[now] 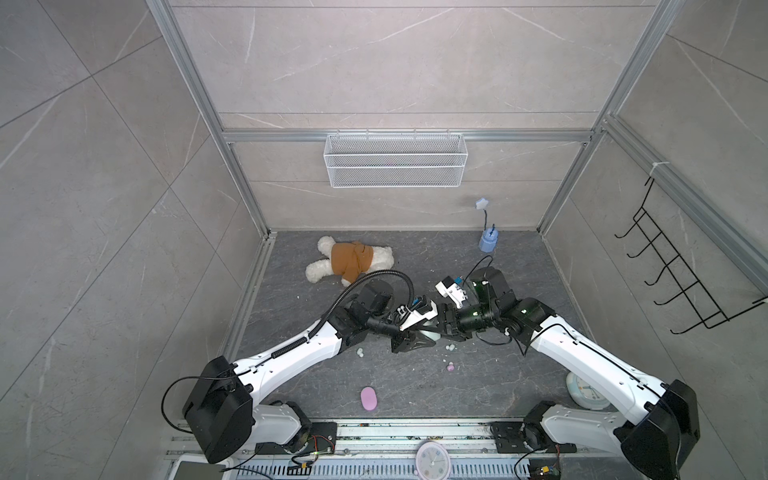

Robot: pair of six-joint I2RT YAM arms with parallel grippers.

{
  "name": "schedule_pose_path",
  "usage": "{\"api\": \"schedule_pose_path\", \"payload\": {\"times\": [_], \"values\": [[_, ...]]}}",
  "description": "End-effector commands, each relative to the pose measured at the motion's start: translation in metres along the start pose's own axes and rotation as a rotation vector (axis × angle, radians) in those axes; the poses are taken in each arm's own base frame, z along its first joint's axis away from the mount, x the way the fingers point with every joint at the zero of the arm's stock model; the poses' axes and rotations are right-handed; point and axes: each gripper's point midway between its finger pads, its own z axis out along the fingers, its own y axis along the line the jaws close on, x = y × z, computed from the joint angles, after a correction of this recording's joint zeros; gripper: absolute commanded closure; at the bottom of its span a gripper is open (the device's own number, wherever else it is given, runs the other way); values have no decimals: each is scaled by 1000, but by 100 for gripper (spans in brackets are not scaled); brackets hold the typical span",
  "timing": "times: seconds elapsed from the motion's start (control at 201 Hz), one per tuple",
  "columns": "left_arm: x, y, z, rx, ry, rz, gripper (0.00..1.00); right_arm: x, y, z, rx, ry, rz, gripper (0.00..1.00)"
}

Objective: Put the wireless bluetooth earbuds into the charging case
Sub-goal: 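Close the left gripper on the green case base while the right gripper holds it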

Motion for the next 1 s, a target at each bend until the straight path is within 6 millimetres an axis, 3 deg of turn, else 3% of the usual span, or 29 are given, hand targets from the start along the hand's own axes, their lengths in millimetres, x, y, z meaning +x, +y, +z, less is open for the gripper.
{"api": "schedule_pose_path", "payload": {"times": [0.0, 0.333, 0.543, 0.652, 0.801, 0.886, 0.995], "values": [[-22, -8, -3, 41, -68, 34, 72, -3, 5, -4, 7, -18, -27, 25], [-13, -7, -6, -9, -115, -48, 74, 4, 4, -27, 64, -53, -35, 10], [-17, -8, -13, -36, -183, -70, 75, 4, -1, -46, 150, -85, -50, 10], [-23, -14, -17, -9, -225, -80, 75, 4, 0, -59, 224, -84, -157, 13], [-32, -24, -19, 60, -265, -95, 75, 8, 21, -79, 258, -101, -361, 15], [-35, -28, -17, 100, -275, -110, 75, 13, 31, -82, 270, -94, -463, 16], [-38, -32, -17, 136, -293, -127, 75, 20, 31, -80, 334, -57, -551, 16]]}}
